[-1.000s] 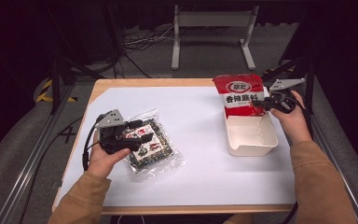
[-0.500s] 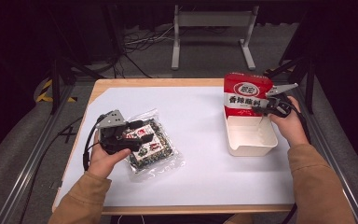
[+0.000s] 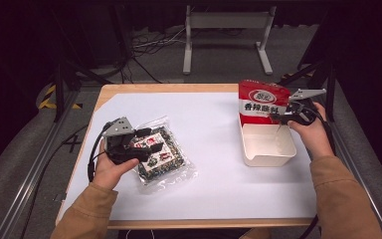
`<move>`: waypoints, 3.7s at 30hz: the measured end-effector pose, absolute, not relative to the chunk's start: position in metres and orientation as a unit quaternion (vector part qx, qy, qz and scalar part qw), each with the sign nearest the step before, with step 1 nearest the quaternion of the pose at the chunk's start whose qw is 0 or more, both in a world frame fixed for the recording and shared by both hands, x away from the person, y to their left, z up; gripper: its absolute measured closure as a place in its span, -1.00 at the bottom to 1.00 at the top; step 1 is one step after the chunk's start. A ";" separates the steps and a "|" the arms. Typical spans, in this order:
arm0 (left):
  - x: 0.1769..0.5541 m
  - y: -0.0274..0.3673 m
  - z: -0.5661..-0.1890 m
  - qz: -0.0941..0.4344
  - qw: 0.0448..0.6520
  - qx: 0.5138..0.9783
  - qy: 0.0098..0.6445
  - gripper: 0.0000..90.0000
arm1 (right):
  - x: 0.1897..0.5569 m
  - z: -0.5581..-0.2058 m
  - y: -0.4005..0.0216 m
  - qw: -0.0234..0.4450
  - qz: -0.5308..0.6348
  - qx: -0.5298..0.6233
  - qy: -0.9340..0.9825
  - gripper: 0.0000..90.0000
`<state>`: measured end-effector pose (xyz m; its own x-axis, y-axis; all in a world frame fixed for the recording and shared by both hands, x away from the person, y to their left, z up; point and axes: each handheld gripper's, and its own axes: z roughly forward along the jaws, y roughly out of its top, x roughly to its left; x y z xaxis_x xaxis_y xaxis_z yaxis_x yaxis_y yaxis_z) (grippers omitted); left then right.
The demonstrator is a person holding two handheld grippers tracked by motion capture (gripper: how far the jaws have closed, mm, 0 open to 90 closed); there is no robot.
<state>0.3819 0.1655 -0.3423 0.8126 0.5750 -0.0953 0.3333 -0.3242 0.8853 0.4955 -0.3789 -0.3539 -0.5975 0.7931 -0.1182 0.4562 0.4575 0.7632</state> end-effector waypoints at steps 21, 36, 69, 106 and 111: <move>0.387 0.195 -0.337 0.167 0.483 0.799 0.317 -0.43 | 0.439 -0.333 -0.388 0.235 0.397 0.386 0.799 -0.24; 0.391 0.206 -0.341 0.189 0.455 0.799 0.344 -0.46 | 0.394 -0.318 -0.341 0.187 0.457 0.323 0.808 0.11; 0.402 0.223 -0.347 0.189 0.443 0.792 0.376 -0.50 | 0.365 -0.342 -0.281 0.132 0.484 0.220 0.837 0.00; 0.452 0.256 -0.402 0.174 0.408 0.763 0.470 -0.30 | 0.357 -0.362 -0.257 0.126 0.468 0.203 0.851 -0.02; 0.463 0.264 -0.412 0.164 0.408 0.749 0.496 -0.33 | 0.352 -0.364 -0.258 0.125 0.466 0.206 0.851 -0.02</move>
